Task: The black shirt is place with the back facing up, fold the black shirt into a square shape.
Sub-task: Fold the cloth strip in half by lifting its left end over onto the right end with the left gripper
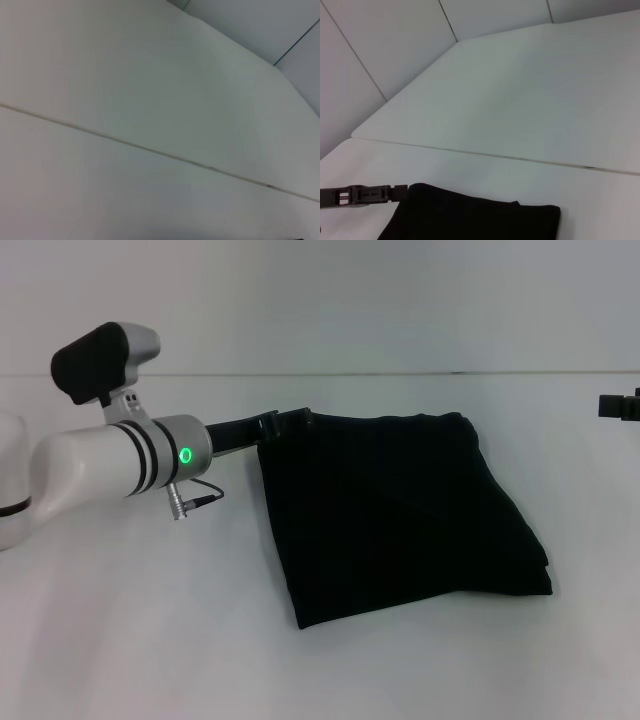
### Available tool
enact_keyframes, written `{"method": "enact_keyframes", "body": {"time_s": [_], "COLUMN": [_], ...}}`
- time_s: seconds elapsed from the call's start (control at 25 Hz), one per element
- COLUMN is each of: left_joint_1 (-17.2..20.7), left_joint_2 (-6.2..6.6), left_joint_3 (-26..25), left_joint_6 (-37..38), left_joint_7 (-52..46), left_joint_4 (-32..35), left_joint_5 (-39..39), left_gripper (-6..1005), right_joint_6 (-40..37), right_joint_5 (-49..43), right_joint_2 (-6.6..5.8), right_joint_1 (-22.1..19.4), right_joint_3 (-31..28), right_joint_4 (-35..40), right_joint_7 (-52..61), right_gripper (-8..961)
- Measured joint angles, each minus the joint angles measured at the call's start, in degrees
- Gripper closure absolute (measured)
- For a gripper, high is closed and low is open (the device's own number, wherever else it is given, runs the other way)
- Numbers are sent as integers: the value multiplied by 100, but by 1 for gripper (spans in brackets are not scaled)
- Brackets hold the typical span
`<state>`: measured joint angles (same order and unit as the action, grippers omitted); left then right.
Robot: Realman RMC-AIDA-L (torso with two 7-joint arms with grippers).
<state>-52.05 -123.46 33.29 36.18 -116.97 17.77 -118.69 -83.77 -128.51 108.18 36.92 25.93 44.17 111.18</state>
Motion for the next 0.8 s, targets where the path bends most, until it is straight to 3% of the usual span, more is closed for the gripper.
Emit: {"method": "enact_keyframes", "body": {"time_s": [0.2,0.64,0.8], "left_joint_1": [-52,-8,-11], "left_joint_2": [-35,-48,-49], "left_joint_3": [56,37,29], "left_joint_6": [-102,-77,-73], "left_joint_7": [-17,183,174], "left_joint_4": [-2,-3,-6], "left_joint_5": [-4,62,66], "left_gripper": [37,146,332], "right_joint_6": [11,36,39], "right_joint_5": [16,27,27], "right_joint_2": [9,10,9], "right_joint_1": [-11,-27,-27], "right_joint_3": [0,0,0], "right_joint_4": [2,31,31], "right_joint_7": [-1,-25,-52], "right_gripper": [56,56,56]}}
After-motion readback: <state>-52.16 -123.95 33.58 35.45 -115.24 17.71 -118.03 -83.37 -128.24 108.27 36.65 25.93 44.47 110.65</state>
